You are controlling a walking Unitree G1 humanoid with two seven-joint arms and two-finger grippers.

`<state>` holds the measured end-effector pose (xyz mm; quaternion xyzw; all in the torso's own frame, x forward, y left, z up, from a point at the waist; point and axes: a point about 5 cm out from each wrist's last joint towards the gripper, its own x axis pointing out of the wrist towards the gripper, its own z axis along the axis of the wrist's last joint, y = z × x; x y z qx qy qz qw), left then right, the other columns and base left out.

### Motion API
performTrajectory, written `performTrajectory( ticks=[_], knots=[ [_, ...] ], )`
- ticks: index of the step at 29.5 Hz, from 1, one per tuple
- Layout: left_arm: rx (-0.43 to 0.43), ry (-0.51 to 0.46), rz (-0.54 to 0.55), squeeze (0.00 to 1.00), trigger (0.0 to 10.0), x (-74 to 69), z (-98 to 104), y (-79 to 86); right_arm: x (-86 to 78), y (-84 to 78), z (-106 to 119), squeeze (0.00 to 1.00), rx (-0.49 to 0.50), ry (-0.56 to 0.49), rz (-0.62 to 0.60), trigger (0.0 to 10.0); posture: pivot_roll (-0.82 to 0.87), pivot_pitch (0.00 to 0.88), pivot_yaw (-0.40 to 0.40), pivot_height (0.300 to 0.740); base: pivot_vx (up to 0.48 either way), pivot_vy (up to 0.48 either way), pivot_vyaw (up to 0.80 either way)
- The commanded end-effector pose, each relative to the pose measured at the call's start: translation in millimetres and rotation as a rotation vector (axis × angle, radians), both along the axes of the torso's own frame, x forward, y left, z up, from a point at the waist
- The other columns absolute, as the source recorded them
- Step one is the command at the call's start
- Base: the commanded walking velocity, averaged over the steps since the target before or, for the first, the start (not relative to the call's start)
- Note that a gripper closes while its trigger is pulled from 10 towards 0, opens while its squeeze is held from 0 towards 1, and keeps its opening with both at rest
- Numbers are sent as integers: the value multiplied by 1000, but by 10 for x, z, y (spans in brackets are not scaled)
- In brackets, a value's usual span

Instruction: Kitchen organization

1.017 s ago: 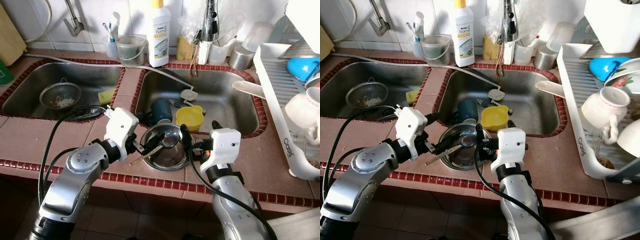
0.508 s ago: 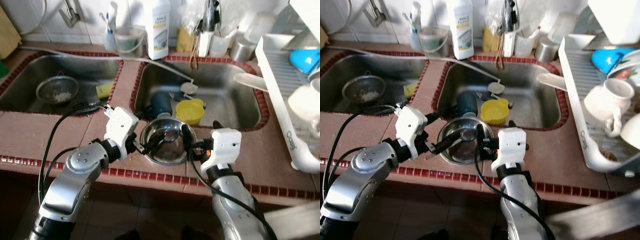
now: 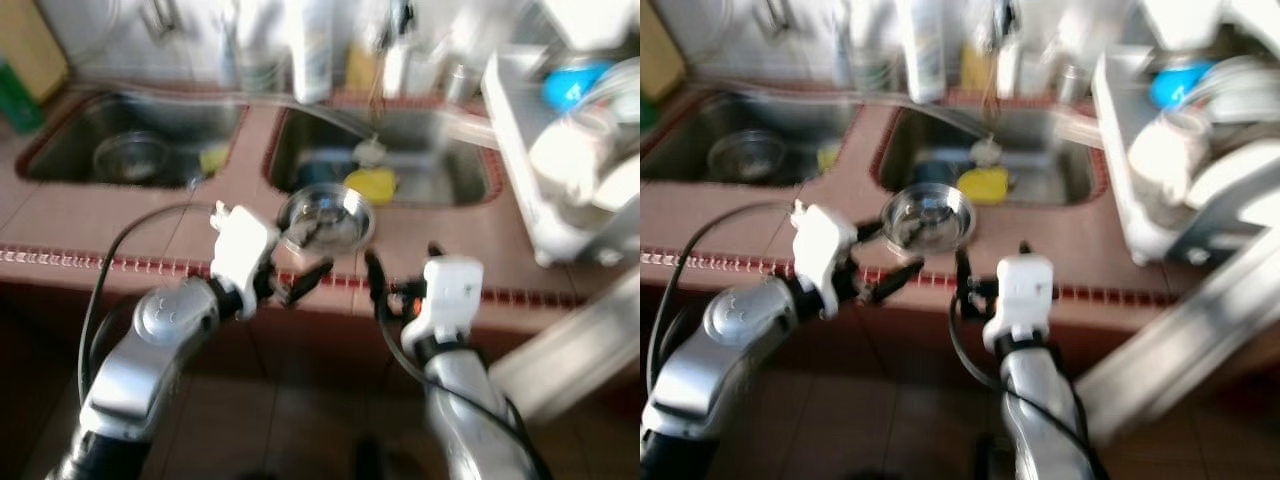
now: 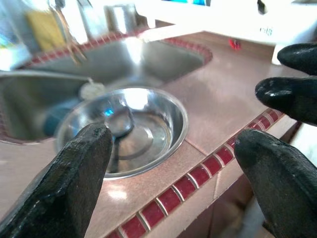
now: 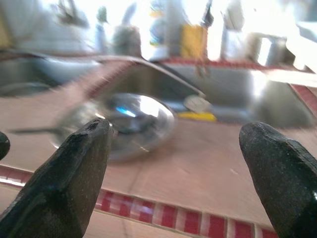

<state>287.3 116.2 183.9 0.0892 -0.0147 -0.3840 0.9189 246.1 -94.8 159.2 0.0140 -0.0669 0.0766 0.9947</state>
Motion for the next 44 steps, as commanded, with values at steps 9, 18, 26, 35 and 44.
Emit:
performTrajectory(
  ticks=[9, 18, 26, 35, 44],
  knots=[
    [29, -21, -22, 0, 10000, -6, 2, 4, -18, 13, 9, 0, 2, -1, 20, 10000, -140, 141, 62, 740, 0, 0, 0],
    [47, -25, -54, 0, 10000, 14, -83, -92, 13, -44, -30, 0, -52, 1, 43, 10000, -144, 129, 58, 740, 0, 0, 0],
    [14, -5, 22, 0, 10000, 207, -156, -98, 32, -39, -72, 0, -88, 8, 155, 10000, -159, 119, 59, 740, 0, 0, 0],
    [26, -18, 86, 0, 10000, 434, -191, -1, 1, -111, -177, 0, -134, 27, 183, 10000, -166, 126, 57, 740, 0, 0, 0],
    [59, -6, 106, 0, 10000, 574, -322, 76, -108, -43, -166, 0, -85, 25, 281, 10000, -183, 133, 71, 740, 0, 0, 0]
  ],
)
